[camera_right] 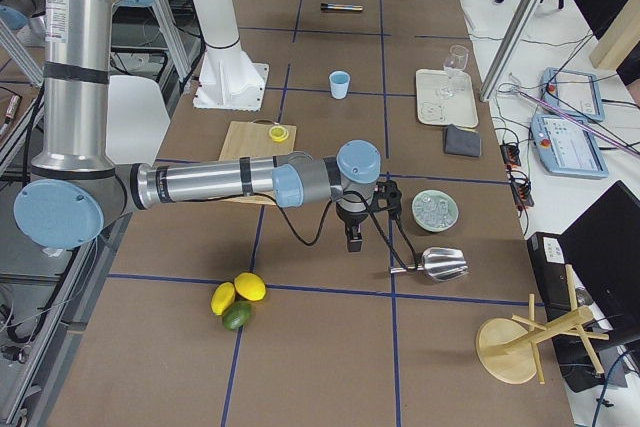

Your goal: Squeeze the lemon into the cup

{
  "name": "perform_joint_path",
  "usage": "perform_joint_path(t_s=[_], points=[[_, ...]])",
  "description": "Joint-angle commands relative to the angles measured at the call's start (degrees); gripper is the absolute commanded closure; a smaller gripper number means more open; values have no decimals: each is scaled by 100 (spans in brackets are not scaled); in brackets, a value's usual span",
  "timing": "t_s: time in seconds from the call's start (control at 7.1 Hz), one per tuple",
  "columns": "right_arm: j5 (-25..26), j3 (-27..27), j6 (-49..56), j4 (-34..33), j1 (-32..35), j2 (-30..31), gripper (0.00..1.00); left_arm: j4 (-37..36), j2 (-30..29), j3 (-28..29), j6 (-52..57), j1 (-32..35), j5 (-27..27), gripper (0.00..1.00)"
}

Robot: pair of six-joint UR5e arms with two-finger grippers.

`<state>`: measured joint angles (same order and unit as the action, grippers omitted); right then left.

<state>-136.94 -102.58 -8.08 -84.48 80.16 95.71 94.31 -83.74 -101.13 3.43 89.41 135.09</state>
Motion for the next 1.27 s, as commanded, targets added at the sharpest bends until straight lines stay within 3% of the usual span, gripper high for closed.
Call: perform_joint_path(t_s=[0.0, 1.13], points=[[19, 166, 16, 20, 8, -26, 0, 0, 7, 41, 0, -3, -8, 0], [27, 221, 78, 2, 8, -97, 0, 9, -2, 32, -9, -3, 26, 0]])
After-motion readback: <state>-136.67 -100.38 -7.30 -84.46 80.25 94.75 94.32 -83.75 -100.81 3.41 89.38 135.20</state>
